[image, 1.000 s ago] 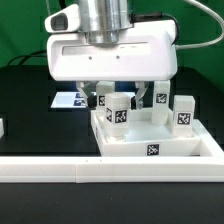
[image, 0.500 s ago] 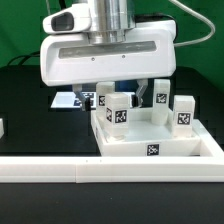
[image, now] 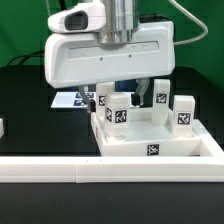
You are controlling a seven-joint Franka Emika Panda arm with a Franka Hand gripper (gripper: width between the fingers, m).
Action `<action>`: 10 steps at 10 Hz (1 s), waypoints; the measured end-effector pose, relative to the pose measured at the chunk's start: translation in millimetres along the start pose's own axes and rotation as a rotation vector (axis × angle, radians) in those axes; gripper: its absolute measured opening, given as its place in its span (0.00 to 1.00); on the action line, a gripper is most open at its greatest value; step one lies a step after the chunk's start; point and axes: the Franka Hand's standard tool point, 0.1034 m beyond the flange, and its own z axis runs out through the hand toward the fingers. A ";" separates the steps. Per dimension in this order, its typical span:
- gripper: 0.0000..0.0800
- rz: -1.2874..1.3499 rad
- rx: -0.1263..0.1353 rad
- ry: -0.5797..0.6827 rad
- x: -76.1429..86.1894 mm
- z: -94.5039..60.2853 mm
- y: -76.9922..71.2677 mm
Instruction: Assemble square table
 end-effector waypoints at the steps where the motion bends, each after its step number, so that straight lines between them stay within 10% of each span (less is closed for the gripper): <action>1: 0.66 0.002 0.000 0.000 -0.2 0.0 0.3; 3: 0.36 0.002 0.000 0.000 -0.2 0.0 0.3; 10: 0.36 0.334 0.010 0.016 -0.8 0.8 -0.4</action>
Offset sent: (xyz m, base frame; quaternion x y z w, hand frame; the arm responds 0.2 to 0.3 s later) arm 0.0000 0.0000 0.0000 0.0000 0.0000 0.0000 1.0000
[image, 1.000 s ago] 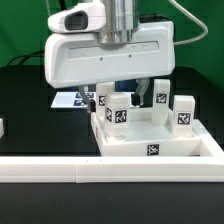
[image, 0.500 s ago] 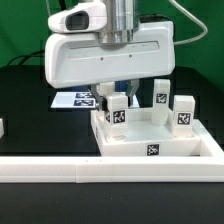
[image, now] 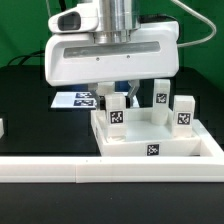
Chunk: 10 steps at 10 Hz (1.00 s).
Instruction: Assemble square table
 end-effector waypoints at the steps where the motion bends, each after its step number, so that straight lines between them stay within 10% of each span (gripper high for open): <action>1: 0.36 0.122 0.007 0.006 -0.3 0.2 0.2; 10: 0.36 1.008 0.035 0.025 -0.1 1.3 -4.0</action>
Offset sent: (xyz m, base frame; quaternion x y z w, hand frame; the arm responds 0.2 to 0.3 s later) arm -0.0093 0.0063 -0.0056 -0.0119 0.0063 0.2661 0.9639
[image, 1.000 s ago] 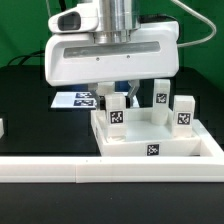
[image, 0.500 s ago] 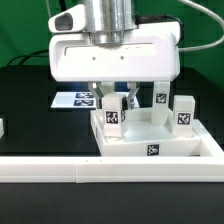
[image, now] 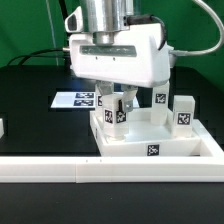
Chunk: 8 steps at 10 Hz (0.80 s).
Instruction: Assemble square table
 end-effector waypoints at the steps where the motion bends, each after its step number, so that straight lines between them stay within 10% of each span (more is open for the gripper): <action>1: 0.36 0.015 0.003 -0.003 0.2 0.0 0.2; 3: 0.36 -0.044 0.002 -0.004 0.2 0.1 0.3; 5: 0.72 -0.127 0.004 -0.005 1.2 -0.7 -0.5; 8: 0.81 -0.380 -0.001 -0.008 -1.5 -1.2 -3.1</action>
Offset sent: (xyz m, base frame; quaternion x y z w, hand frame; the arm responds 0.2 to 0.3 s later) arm 0.0032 -0.0032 0.0015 -0.0181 -0.0138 -0.2113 0.9772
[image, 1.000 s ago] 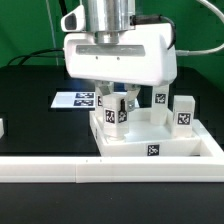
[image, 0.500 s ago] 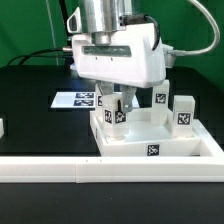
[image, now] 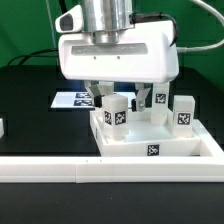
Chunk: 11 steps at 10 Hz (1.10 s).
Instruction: Assemble square table
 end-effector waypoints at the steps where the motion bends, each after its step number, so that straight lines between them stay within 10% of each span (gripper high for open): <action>1: 0.81 -0.069 -0.001 0.000 0.2 0.2 1.1; 11: 0.81 -0.988 -0.059 -0.003 6.9 -3.1 -3.2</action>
Offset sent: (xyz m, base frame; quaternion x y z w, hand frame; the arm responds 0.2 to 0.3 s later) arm 0.0030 -0.0007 -0.0011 -0.0090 -0.0032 -0.2665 0.9638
